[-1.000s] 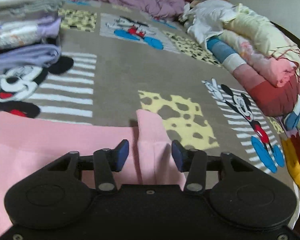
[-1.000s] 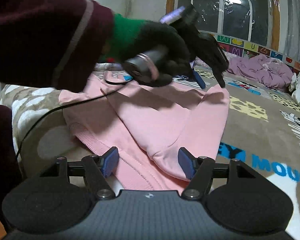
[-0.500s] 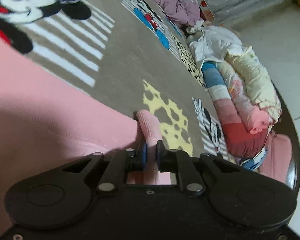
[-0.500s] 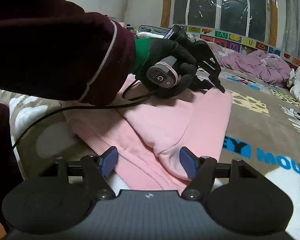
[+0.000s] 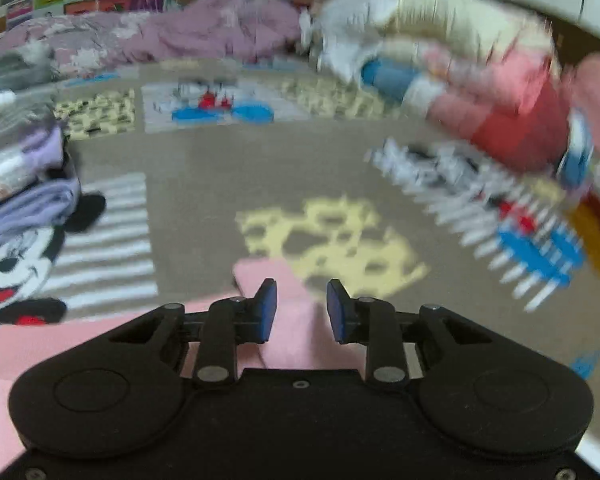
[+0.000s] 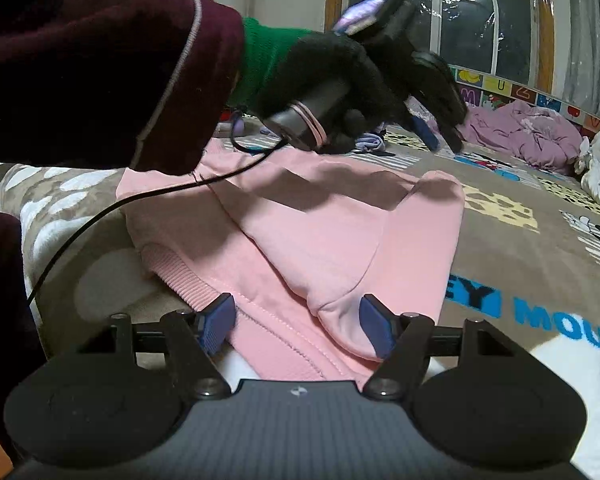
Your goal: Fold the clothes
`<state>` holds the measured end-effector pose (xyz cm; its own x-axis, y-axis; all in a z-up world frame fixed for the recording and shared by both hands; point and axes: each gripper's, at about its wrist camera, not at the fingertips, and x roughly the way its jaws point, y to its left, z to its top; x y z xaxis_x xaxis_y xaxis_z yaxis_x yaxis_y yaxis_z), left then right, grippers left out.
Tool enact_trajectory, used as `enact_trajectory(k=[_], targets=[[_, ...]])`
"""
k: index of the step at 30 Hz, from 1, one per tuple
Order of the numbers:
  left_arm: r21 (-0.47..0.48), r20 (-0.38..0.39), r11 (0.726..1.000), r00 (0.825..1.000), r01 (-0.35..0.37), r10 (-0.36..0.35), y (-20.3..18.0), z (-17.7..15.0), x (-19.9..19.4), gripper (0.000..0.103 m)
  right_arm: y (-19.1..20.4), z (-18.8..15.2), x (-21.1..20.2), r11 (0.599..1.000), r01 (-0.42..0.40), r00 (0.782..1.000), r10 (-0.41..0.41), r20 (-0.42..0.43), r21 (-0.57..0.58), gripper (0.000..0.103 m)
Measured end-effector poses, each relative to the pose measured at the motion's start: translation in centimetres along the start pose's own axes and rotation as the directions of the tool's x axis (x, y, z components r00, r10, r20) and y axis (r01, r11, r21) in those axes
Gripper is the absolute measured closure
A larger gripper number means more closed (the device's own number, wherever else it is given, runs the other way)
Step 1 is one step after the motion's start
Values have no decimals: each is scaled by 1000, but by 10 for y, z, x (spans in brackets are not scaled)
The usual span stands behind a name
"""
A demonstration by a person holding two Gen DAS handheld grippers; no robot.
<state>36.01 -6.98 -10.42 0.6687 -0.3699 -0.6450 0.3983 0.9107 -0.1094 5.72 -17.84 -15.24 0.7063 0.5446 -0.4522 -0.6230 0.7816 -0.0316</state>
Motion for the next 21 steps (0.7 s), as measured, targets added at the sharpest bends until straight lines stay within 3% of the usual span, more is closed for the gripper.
enact_trajectory(k=[1, 4, 11, 13, 17, 19, 21], targets=[[3, -47, 1000, 999, -24, 24, 1, -5, 15, 80, 0, 0, 0, 1000, -2, 1000, 2, -1, 2, 33], [28, -42, 999, 999, -28, 29, 0, -4, 26, 80, -1, 0, 1, 1000, -13, 1000, 13, -3, 12, 32], [13, -90, 999, 995, -43, 44, 0, 11, 12, 78, -2, 0, 3, 1000, -25, 1000, 25, -2, 11, 31], [-15, -11, 998, 998, -63, 63, 0, 11, -14, 73, -2, 0, 1, 1000, -22, 1000, 22, 8, 6, 31], [-82, 63, 992, 993, -94, 100, 14, -2, -69, 73, 2, 0, -7, 1000, -25, 999, 25, 32, -12, 31], [-127, 99, 987, 989, -100, 113, 24, -14, -99, 54, 4, 2, -13, 999, -29, 998, 30, 49, -18, 32], [-185, 134, 977, 982, -106, 132, 37, -30, -131, 51, 3, 4, -21, 1000, -29, 997, 29, 74, -6, 32]])
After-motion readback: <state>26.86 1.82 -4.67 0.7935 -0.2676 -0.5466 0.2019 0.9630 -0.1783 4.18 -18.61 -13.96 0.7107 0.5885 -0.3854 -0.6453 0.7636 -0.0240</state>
